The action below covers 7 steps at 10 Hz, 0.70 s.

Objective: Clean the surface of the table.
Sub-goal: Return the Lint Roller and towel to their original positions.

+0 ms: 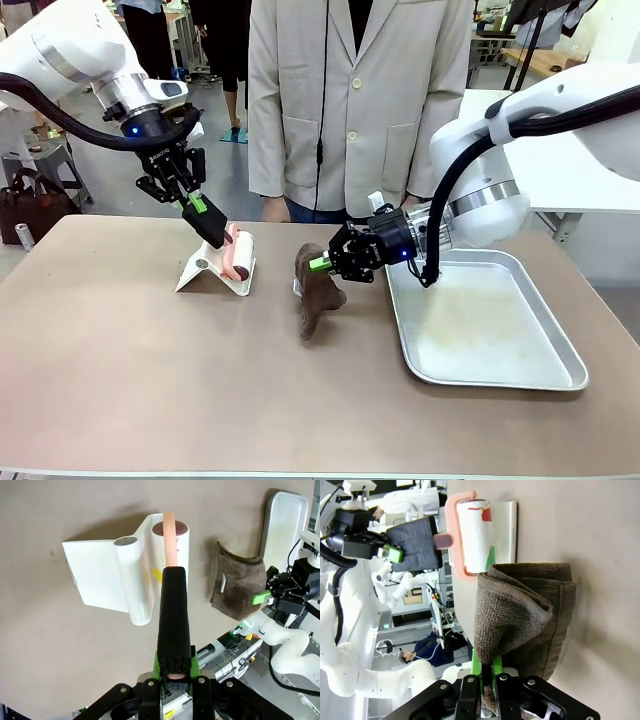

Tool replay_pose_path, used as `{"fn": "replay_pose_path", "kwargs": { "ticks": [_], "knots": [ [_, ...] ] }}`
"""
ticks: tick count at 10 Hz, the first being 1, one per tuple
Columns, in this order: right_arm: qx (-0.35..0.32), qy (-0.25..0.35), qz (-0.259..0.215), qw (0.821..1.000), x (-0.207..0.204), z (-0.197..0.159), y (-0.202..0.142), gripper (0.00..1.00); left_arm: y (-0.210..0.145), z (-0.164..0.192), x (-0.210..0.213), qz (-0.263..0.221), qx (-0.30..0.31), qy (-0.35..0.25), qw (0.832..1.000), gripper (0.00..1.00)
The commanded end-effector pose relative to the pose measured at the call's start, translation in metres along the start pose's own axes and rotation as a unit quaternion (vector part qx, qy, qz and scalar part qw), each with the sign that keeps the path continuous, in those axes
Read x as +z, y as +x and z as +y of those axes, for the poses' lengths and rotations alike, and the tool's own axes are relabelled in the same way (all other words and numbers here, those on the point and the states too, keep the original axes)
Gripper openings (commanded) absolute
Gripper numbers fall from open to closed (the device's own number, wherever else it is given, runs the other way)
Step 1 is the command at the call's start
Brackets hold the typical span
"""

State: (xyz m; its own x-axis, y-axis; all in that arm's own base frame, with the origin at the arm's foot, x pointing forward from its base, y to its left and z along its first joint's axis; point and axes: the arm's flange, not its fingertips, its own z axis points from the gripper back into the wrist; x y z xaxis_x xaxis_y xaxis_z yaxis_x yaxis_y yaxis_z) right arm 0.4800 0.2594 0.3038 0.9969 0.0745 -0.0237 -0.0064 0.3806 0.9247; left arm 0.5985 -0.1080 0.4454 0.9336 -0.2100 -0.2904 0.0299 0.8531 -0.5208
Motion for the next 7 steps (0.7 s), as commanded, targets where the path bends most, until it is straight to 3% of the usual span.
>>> {"fn": "replay_pose_path", "kwargs": {
  "ticks": [1, 7],
  "knots": [
    [-0.012, 0.012, -0.007, 1.0, 0.002, 0.001, 0.001, 0.09, 0.005, -0.005, 0.0, -0.002, 0.013, 0.016, 1.0, 0.22],
    [-0.015, 0.018, 0.004, 1.0, 0.002, -0.003, 0.003, 0.09, 0.017, -0.003, -0.008, 0.02, 0.016, 0.039, 0.999, 0.22]
  ]
}}
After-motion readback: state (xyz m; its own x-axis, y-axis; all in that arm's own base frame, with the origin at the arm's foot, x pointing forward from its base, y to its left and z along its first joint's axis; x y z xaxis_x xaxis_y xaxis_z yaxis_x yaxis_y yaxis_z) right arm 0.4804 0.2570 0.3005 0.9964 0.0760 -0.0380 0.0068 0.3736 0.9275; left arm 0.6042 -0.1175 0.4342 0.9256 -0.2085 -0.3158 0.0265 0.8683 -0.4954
